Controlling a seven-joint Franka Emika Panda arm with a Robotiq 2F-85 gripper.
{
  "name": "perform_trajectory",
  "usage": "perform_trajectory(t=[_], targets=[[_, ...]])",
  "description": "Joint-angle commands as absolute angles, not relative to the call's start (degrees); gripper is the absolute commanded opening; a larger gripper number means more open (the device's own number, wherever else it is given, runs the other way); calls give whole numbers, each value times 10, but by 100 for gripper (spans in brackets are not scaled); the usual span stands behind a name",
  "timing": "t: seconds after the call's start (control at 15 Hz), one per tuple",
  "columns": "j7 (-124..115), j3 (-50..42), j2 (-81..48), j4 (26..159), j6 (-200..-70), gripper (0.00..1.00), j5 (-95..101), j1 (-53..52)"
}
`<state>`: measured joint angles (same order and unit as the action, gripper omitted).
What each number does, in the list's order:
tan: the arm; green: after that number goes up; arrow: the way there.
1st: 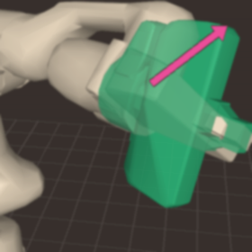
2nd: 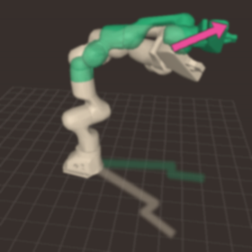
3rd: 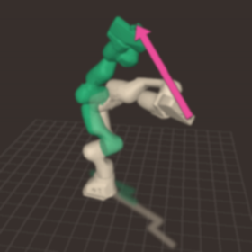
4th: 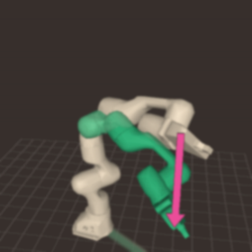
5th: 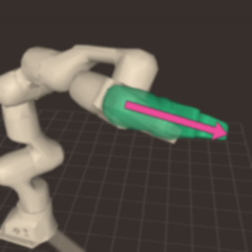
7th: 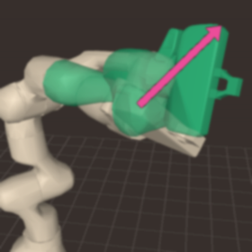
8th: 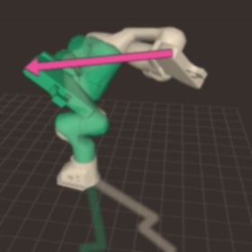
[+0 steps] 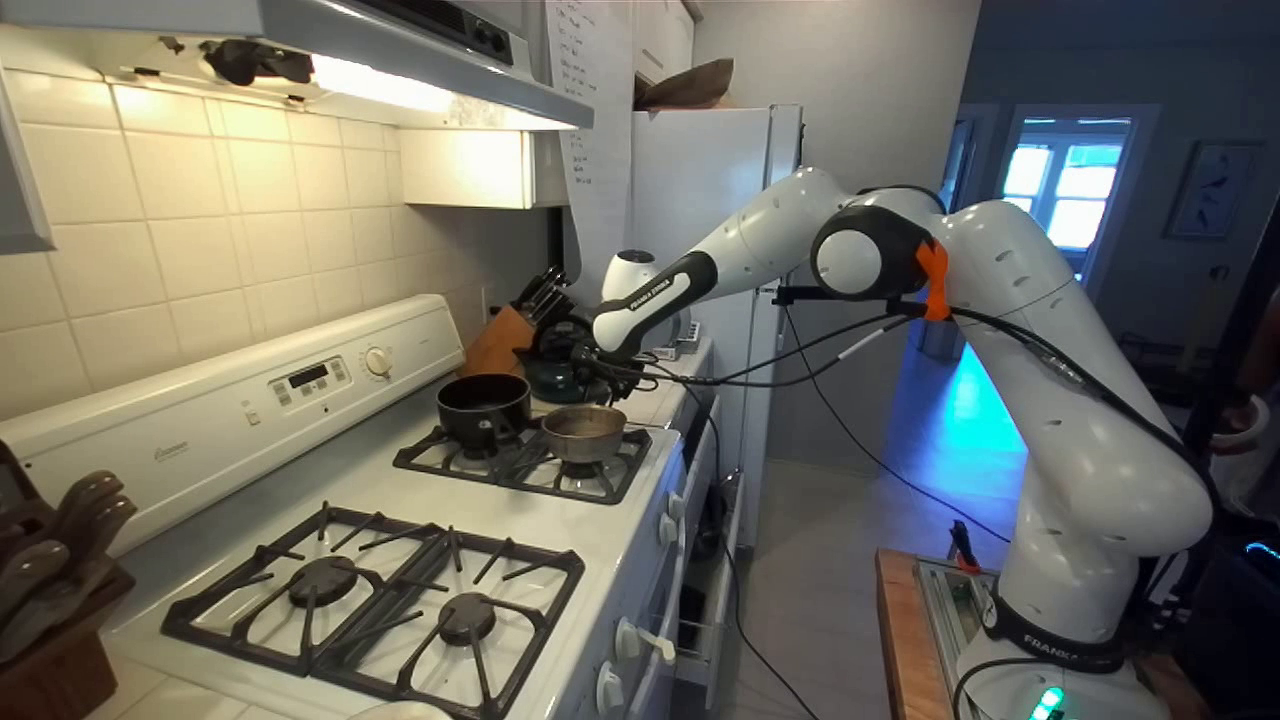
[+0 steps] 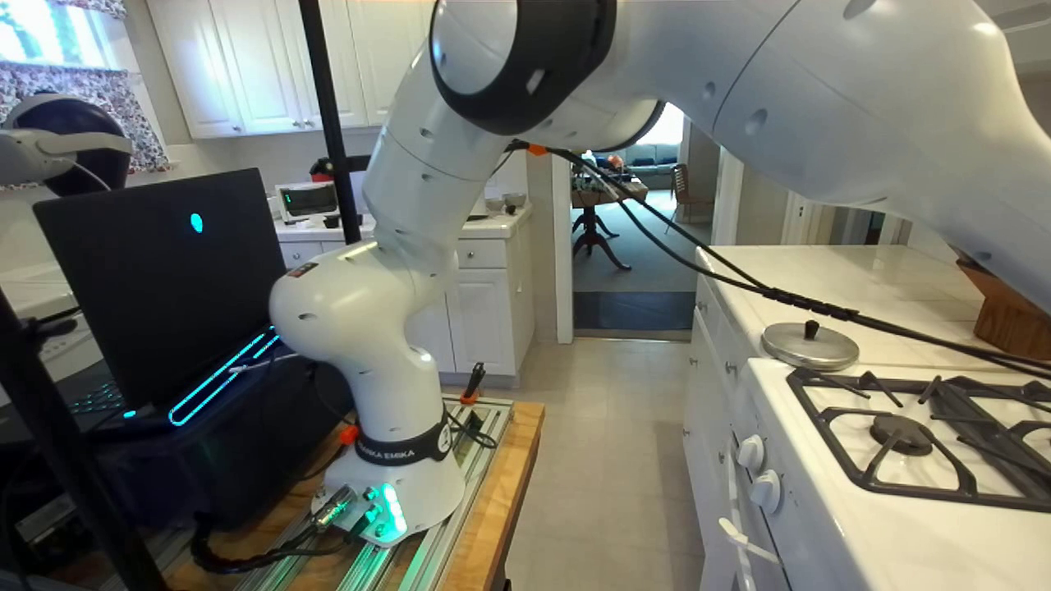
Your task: Remove the silver lid from the silver pot, put it on the counter and move the pot to the right
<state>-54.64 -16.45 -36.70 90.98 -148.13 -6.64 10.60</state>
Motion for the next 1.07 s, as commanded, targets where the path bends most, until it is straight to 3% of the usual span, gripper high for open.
perform_trajectory(t=[0.0,0.13,0.2,0.4,1.0], targets=[[-561,-168,-380,888,-1480,60,-76,106],[-560,-168,-379,889,-1480,72,-77,106],[-560,-168,-378,889,-1480,84,-76,105],[-560,-169,-372,892,-1479,100,-74,103],[-528,-158,-300,952,-1475,100,-69,92]])
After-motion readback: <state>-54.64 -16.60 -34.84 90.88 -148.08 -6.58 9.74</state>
